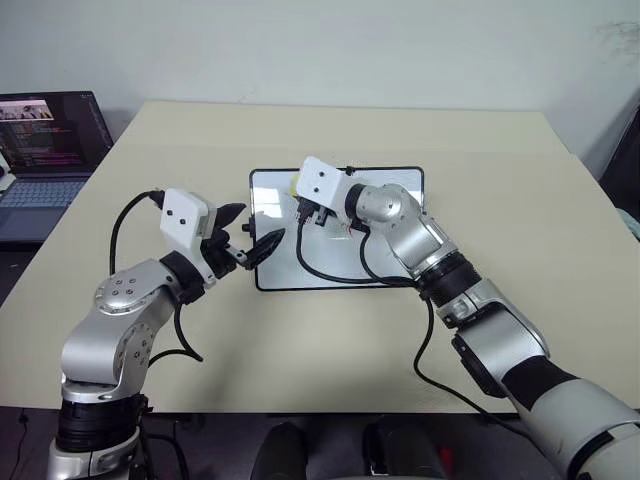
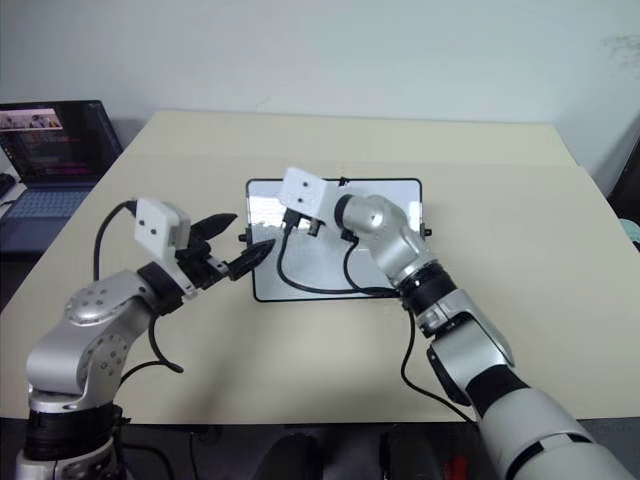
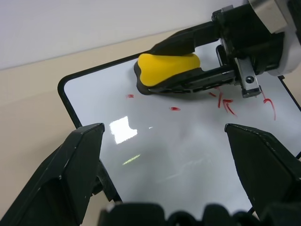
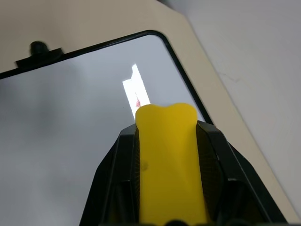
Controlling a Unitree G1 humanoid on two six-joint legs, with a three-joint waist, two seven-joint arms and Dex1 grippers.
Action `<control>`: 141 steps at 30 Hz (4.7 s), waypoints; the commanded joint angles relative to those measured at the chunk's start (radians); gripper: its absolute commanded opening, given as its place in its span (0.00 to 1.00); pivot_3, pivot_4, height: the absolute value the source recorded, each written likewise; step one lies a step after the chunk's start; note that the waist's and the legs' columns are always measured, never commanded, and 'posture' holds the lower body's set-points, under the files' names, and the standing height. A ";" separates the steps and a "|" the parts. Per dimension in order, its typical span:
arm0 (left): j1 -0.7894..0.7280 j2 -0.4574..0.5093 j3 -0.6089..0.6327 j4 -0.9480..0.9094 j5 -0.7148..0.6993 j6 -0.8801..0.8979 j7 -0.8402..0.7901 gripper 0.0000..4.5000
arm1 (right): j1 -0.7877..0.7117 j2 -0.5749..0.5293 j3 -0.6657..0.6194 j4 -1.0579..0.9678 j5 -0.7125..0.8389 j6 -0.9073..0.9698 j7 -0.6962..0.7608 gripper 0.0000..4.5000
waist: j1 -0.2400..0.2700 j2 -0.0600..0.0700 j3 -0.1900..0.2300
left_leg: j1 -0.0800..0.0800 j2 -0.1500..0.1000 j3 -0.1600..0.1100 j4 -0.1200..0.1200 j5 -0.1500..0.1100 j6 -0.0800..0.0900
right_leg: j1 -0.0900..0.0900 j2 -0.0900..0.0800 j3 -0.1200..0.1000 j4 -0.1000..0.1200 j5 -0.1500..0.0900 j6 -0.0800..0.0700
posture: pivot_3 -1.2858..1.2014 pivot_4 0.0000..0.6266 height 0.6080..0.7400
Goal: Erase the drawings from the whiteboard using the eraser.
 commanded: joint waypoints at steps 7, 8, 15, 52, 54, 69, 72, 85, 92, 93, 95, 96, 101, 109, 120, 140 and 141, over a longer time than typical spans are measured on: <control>-0.003 -0.001 0.026 -0.011 0.000 -0.029 0.010 1.00 | 0.072 -0.061 0.060 -0.009 -0.045 0.061 0.093 0.29 | 0.000 0.000 0.000 | 0.004 0.000 0.000 0.000 0.000 0.001 | 0.004 0.000 0.000 0.002 -0.001 0.002 | 0.52 0.24 1.00; -0.003 -0.001 0.027 -0.011 0.000 -0.029 0.010 1.00 | 0.072 -0.059 0.056 -0.018 -0.040 0.059 0.092 0.29 | 0.000 0.000 0.000 | 0.005 0.000 0.000 0.000 0.000 0.001 | 0.004 0.000 0.000 0.001 -0.001 0.002 | 0.52 0.24 1.00; -0.005 0.001 0.029 -0.005 0.002 -0.032 0.010 1.00 | 0.026 -0.029 -0.018 -0.061 -0.004 0.032 0.002 0.29 | 0.000 0.000 0.000 | 0.005 0.000 0.000 0.000 0.001 0.001 | 0.005 0.000 -0.001 0.001 -0.001 0.002 | 0.52 0.24 1.00; 0.001 0.005 0.036 0.011 0.007 -0.049 0.008 1.00 | 0.123 -0.067 0.049 -0.051 -0.007 0.053 0.103 0.29 | 0.005 0.000 0.000 | 0.019 0.000 0.000 -0.002 0.001 0.003 | 0.020 0.000 -0.001 -0.006 -0.001 0.004 | 0.52 0.24 1.00; 0.000 0.005 0.038 0.014 0.007 -0.050 0.008 1.00 | 0.118 -0.054 0.021 -0.091 0.028 0.056 0.115 0.29 | 0.005 0.000 0.000 | 0.019 0.000 0.000 -0.002 0.001 0.003 | 0.020 0.000 -0.001 -0.006 -0.001 0.004 | 0.52 0.24 1.00; 0.001 0.012 0.050 0.020 0.006 -0.044 0.011 1.00 | -0.013 0.064 -0.055 -0.168 0.092 0.082 0.019 0.29 | -0.006 0.001 0.001 | -0.013 0.001 -0.001 -0.002 0.000 0.001 | -0.009 0.000 -0.001 -0.008 0.001 0.000 | 0.52 0.24 1.00; -0.010 0.018 0.065 0.031 -0.004 -0.035 0.012 1.00 | -0.059 0.089 -0.059 -0.064 0.073 0.039 -0.044 0.29 | -0.004 0.001 0.001 | -0.013 0.001 -0.001 -0.002 0.000 0.001 | -0.009 0.000 -0.001 -0.007 0.002 0.000 | 0.52 0.24 1.00; -0.034 0.009 0.076 0.035 -0.013 -0.038 0.024 1.00 | -0.041 0.075 -0.015 0.144 0.015 -0.011 -0.032 0.29 | -0.002 0.000 0.001 | -0.010 0.001 0.000 -0.001 0.000 0.001 | -0.006 0.000 -0.002 -0.006 0.002 0.000 | 0.52 0.24 1.00; -0.042 0.006 0.068 0.034 -0.010 -0.038 0.025 1.00 | 0.027 0.047 0.037 0.157 0.005 0.039 0.081 0.29 | -0.001 0.000 0.000 | 0.001 0.000 0.000 -0.001 0.000 0.001 | 0.002 0.000 -0.001 -0.005 0.002 0.000 | 0.52 0.24 1.00; -0.042 0.006 0.068 0.034 -0.010 -0.037 0.025 1.00 | 0.032 0.046 0.038 0.154 0.007 0.045 0.092 0.29 | -0.001 0.000 0.000 | 0.003 0.000 0.000 -0.001 0.000 0.001 | 0.005 0.000 -0.001 -0.005 0.002 0.000 | 0.52 0.24 1.00; -0.041 0.006 0.068 0.032 -0.010 -0.036 0.025 1.00 | 0.038 0.044 0.036 0.143 0.005 0.040 0.094 0.29 | -0.001 0.000 0.000 | 0.009 0.000 0.000 -0.001 0.000 0.001 | 0.011 0.000 -0.002 -0.005 0.000 0.003 | 0.52 0.24 1.00; -0.041 0.007 0.069 0.031 -0.010 -0.036 0.024 1.00 | 0.039 0.044 0.035 0.138 0.004 0.036 0.091 0.29 | -0.001 0.000 0.000 | 0.011 0.000 0.000 -0.001 0.000 0.001 | 0.013 0.000 -0.002 -0.006 -0.001 0.004 | 0.52 0.24 1.00; -0.038 0.007 0.067 0.035 -0.008 -0.037 0.023 1.00 | -0.001 0.065 -0.028 0.050 0.049 -0.008 0.034 0.29 | 0.000 0.001 0.001 | 0.015 0.000 -0.001 -0.001 0.001 0.002 | 0.017 0.000 -0.001 -0.006 -0.001 0.005 | 0.52 0.24 1.00; -0.035 0.007 0.064 0.034 -0.008 -0.037 0.017 1.00 | -0.026 0.077 -0.105 -0.072 0.071 0.000 -0.043 0.29 | -0.002 0.000 0.001 | -0.007 0.001 -0.001 -0.001 0.001 0.001 | -0.003 0.000 0.000 -0.005 0.002 0.001 | 0.52 0.24 1.00; -0.040 0.004 0.054 0.035 -0.009 -0.038 0.016 1.00 | 0.038 0.041 -0.016 -0.015 0.010 0.044 0.015 0.29 | -0.004 0.000 0.001 | -0.013 0.000 0.000 -0.001 0.000 0.000 | -0.009 -0.001 -0.001 -0.006 0.002 0.001 | 0.52 0.24 1.00; 0.016 0.065 -0.011 0.011 -0.023 -0.027 -0.126 1.00 | 0.131 -0.076 -0.154 -0.410 0.124 0.169 0.040 0.29 | -0.001 0.000 0.001 | -0.010 0.000 0.000 -0.001 0.000 0.000 | -0.004 0.000 -0.002 -0.008 0.001 0.003 | 0.52 0.24 1.00; 0.022 0.078 -0.022 0.006 -0.025 -0.026 -0.149 1.00 | 0.151 -0.088 -0.148 -0.431 0.119 0.180 0.037 0.29 | -0.001 0.000 0.001 | -0.011 0.000 0.000 -0.001 -0.001 0.000 | -0.004 -0.001 -0.001 -0.009 0.001 0.003 | 0.52 0.24 1.00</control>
